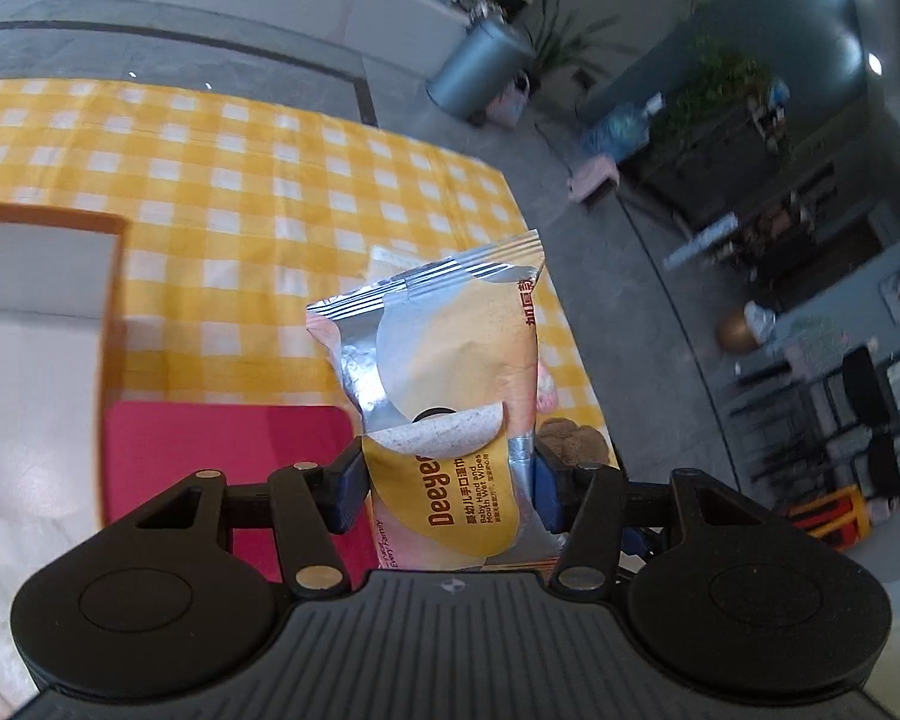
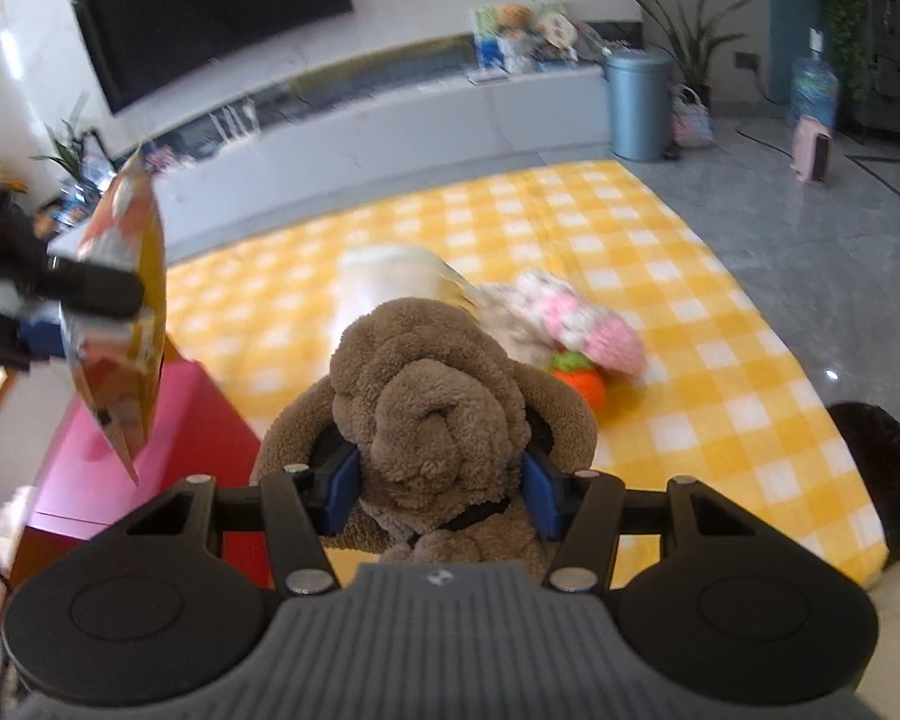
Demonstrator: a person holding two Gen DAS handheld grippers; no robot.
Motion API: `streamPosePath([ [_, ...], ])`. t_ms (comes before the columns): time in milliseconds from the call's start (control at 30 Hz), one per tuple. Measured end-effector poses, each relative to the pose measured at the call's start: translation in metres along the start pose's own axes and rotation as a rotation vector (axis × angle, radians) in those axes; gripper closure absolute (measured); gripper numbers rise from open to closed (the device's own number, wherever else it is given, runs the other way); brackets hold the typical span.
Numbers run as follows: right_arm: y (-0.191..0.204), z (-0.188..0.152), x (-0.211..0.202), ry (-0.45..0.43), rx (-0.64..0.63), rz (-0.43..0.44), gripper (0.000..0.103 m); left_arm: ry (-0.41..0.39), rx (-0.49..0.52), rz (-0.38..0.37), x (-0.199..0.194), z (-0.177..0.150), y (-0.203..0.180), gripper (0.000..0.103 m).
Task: Organize soft objects
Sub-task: 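Lift the snack bag with the left gripper toward the box while the right holds the plush, then lower the silver snack bag into the white box and open the left gripper while the right carries the plush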
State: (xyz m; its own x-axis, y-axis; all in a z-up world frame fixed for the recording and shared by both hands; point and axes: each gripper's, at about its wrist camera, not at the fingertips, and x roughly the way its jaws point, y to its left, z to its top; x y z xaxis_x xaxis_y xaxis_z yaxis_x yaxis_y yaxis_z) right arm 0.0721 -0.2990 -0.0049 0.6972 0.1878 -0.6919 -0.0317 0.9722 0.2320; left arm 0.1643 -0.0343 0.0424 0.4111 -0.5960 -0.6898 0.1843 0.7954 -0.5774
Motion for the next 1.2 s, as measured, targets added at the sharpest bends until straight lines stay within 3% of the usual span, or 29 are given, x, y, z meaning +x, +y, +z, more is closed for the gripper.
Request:
streamPosePath([
  [100, 0.009, 0.003, -0.006, -0.025, -0.013, 0.045, 0.047, -0.067, -0.007, -0.009, -0.020, -0.012, 0.009, 0.042],
  [300, 0.031, 0.007, -0.015, -0.061, -0.049, 0.125, 0.047, -0.125, -0.033, -0.050, -0.043, -0.024, 0.030, 0.042],
  [733, 0.086, 0.012, -0.034, -0.123, -0.080, 0.312, 0.047, -0.310, -0.114, -0.003, -0.102, -0.051, 0.098, 0.042],
  [867, 0.120, 0.012, -0.035, -0.149, -0.120, 0.283, 0.047, -0.357, -0.104, 0.020, -0.119, -0.059, 0.114, 0.042],
  [1000, 0.156, 0.011, -0.033, -0.156, -0.131, 0.328, 0.047, -0.411, -0.093, 0.032, -0.132, -0.067, 0.125, 0.042],
  [1200, 0.220, 0.001, -0.011, -0.074, -0.267, 0.354, 0.047, -0.499, -0.106, 0.104, -0.144, -0.074, 0.144, 0.042],
])
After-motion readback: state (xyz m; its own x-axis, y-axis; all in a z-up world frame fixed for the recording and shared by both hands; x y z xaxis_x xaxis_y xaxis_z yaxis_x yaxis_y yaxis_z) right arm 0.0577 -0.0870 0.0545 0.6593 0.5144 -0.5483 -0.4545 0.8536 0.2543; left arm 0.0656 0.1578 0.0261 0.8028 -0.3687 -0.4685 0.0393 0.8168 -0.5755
